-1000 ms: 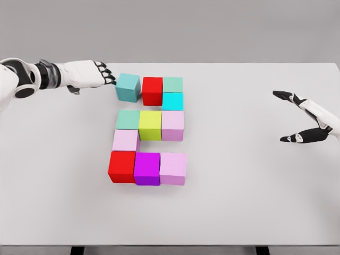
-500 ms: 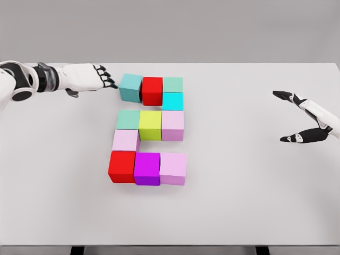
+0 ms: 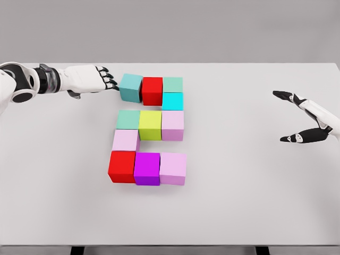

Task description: Assemble the squares on the desktop into the number 2

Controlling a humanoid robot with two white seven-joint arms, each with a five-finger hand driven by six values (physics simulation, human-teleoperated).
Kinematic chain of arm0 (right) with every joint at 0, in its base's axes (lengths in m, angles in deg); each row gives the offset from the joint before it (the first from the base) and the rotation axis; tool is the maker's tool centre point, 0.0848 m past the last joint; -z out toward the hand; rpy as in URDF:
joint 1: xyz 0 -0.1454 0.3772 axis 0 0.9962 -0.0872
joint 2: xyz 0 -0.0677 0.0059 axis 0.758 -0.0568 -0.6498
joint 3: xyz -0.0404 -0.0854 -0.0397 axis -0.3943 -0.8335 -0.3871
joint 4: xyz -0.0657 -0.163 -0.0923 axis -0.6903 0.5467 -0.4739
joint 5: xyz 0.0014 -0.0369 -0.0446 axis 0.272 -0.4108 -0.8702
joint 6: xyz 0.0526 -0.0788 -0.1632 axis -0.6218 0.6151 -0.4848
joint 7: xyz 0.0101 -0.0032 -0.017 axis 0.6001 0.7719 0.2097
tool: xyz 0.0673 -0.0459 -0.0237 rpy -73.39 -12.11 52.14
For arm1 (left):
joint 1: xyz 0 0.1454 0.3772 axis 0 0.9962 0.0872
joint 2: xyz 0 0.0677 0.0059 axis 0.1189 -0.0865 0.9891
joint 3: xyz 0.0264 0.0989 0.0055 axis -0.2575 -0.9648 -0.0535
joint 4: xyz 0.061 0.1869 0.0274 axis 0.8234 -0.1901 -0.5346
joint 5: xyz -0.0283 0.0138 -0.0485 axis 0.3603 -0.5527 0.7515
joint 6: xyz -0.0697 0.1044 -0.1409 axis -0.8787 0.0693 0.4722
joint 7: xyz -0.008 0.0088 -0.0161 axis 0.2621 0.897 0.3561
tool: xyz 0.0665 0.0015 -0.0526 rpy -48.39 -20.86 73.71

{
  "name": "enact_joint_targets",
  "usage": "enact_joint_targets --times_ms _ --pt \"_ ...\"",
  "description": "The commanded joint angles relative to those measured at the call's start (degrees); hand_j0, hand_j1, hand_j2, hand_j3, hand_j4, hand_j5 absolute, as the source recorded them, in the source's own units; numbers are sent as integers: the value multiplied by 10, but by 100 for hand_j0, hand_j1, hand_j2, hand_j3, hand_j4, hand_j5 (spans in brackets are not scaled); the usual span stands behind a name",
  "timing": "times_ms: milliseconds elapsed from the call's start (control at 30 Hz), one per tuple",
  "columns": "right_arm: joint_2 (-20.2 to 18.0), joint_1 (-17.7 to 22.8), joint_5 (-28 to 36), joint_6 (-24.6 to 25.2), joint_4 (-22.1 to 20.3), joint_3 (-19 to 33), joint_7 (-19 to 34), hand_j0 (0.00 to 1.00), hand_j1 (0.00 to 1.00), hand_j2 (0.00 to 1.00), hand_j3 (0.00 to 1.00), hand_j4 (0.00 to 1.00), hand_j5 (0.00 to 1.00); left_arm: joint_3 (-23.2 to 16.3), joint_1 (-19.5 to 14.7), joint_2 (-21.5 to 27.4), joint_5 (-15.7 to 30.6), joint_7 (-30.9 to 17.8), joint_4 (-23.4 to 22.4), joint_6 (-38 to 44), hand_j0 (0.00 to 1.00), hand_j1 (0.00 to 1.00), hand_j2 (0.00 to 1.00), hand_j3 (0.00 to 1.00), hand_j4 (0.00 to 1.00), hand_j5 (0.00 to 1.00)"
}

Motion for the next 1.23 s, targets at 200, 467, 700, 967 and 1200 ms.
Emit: enact_joint_targets --times_ms 200,467,700,967,1200 --pt "-1 0 5 1 0 0 0 100 100 100 100 100 100 2 2 0 2 0 2 0 100 100 100 100 100 100" --pt "-1 0 5 1 0 0 0 100 100 100 100 100 100 2 2 0 2 0 -1 0 100 100 100 100 100 100" --pt "-1 0 5 1 0 0 0 100 100 100 100 100 100 37 1 88 56 3 -6 0 100 100 100 100 100 100" --pt "-1 0 5 1 0 0 0 100 100 100 100 100 100 45 5 119 87 3 -5 0 100 100 100 100 100 100" --pt "-1 0 5 1 0 0 0 100 100 100 100 100 100 49 14 143 88 3 -6 0 100 100 100 100 100 100"
